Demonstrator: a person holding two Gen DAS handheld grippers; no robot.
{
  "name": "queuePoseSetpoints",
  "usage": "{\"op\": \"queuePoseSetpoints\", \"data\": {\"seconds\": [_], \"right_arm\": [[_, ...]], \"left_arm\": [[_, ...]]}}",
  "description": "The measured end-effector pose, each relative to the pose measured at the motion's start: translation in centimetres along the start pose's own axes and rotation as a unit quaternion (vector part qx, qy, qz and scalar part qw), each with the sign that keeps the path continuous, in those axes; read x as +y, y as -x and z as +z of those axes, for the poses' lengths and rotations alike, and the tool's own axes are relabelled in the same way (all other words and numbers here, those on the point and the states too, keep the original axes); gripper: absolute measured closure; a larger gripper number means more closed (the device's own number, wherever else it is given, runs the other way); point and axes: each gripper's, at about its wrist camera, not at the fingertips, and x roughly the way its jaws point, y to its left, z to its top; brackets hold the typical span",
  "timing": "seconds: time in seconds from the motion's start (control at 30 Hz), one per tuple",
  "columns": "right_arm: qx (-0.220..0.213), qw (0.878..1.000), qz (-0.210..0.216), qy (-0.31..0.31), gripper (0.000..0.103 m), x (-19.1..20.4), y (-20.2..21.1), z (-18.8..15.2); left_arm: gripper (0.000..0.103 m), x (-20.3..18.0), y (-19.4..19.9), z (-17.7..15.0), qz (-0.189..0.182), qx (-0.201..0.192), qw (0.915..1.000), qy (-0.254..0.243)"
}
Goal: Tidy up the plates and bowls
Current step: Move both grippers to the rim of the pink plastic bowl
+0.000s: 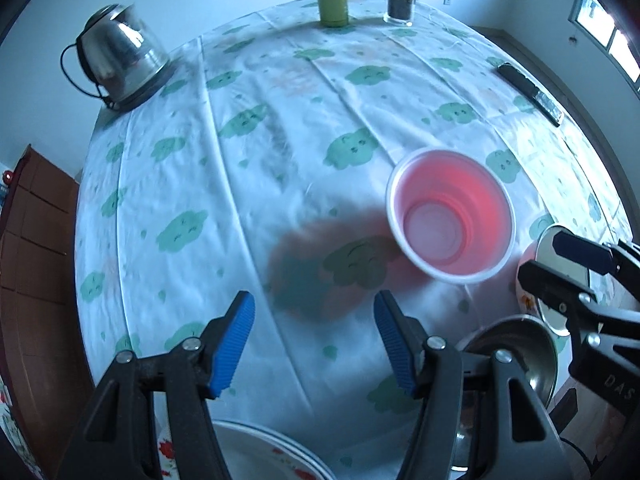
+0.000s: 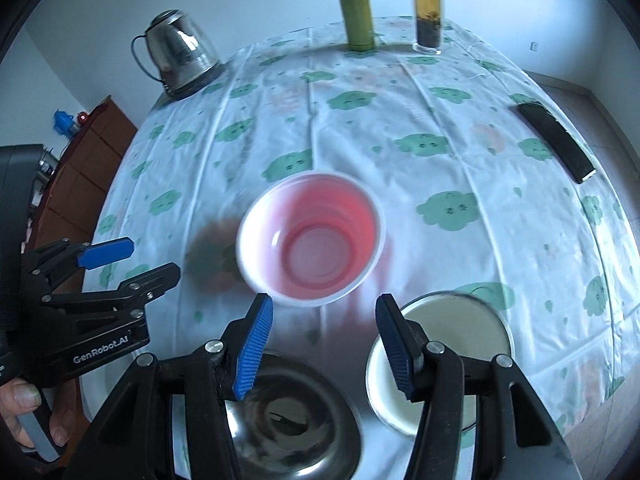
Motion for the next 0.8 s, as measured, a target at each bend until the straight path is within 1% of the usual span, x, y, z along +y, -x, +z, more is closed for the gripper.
{"op": "queuePoseSetpoints", "data": {"seconds": [0.17,0.27,0.4,0.57,0.67,0.8], "right_arm": [[0.006,1.0,-0.007,-0.008,0.047,-1.2,-0.6,0.9],[0.014,1.0,-0.006,-0.014,0.047,-1.5,-1.1,1.2],[0.024,0.999,-0.001,-0.022,0.047,-2.0,-1.8,1.6],[0.036,0.999,0.002,-0.033,0.047,-2.6,-2.6,2.2],[0.041,0.999,0.005,-0.035,0.052,-2.8,-3.0,2.6],[0.044,0.998,0.006,-0.034,0.053,-2.8,-3.5,3.0]], "left_arm": [[0.04,-0.8,-0.5,1.2,-0.009,0.003,0.9999,-0.004],[0.04,-1.4,-0.8,2.0,-0.01,0.002,0.9999,-0.009],[0.04,-1.9,-1.5,3.0,-0.02,0.008,0.9997,-0.008],[0.04,-2.4,-2.7,3.8,-0.016,0.015,0.9997,-0.011],[0.04,-2.6,-3.3,4.0,-0.014,0.02,0.9996,-0.015],[0.04,-2.8,-3.9,4.2,-0.013,0.025,0.9995,-0.017]]}}
